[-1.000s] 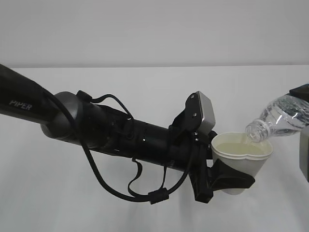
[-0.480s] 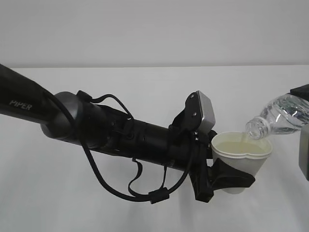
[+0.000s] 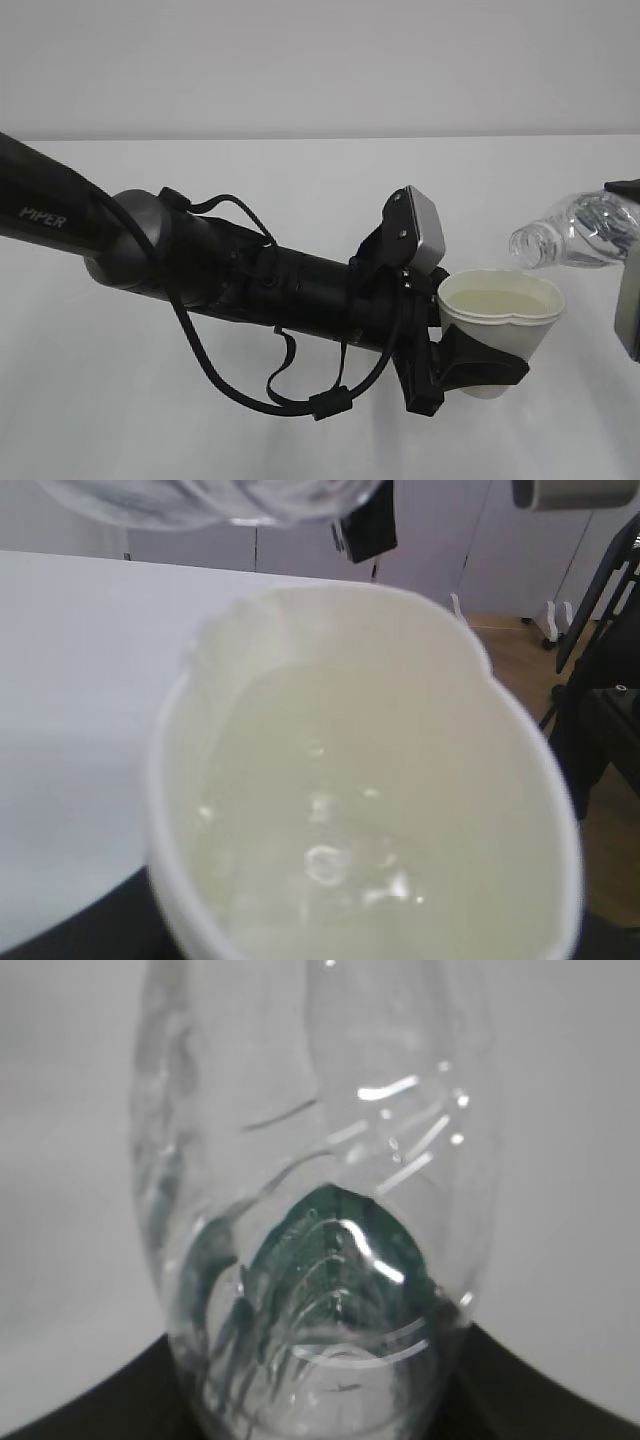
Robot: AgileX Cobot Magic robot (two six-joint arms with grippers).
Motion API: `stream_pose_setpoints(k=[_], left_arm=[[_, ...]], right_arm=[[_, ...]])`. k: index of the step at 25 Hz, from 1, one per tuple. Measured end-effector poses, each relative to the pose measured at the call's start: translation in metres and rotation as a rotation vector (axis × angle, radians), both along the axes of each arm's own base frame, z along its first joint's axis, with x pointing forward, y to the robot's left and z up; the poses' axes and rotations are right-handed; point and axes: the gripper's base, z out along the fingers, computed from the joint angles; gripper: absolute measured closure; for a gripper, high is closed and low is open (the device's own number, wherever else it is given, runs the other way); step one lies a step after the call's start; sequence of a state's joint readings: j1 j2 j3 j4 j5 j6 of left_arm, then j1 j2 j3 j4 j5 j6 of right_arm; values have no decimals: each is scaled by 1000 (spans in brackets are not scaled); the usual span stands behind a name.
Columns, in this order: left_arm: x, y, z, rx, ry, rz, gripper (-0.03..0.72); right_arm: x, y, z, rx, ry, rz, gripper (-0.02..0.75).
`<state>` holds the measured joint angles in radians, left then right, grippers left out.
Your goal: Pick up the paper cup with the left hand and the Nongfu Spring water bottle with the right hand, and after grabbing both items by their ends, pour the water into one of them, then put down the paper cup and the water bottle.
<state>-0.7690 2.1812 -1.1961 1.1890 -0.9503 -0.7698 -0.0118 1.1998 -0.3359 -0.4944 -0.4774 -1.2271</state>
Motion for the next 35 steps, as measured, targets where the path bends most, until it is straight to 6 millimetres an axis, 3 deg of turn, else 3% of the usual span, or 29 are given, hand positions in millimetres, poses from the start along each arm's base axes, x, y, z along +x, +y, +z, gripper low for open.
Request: stream_pose_setpoints(k=[20, 35], left_arm=[[10, -5, 9, -21, -21, 47, 304], [37, 14, 10, -24, -9, 152, 307]], right_arm=[[0, 0, 0, 370, 82, -136, 395], [3, -1, 10, 707, 40, -216, 395]])
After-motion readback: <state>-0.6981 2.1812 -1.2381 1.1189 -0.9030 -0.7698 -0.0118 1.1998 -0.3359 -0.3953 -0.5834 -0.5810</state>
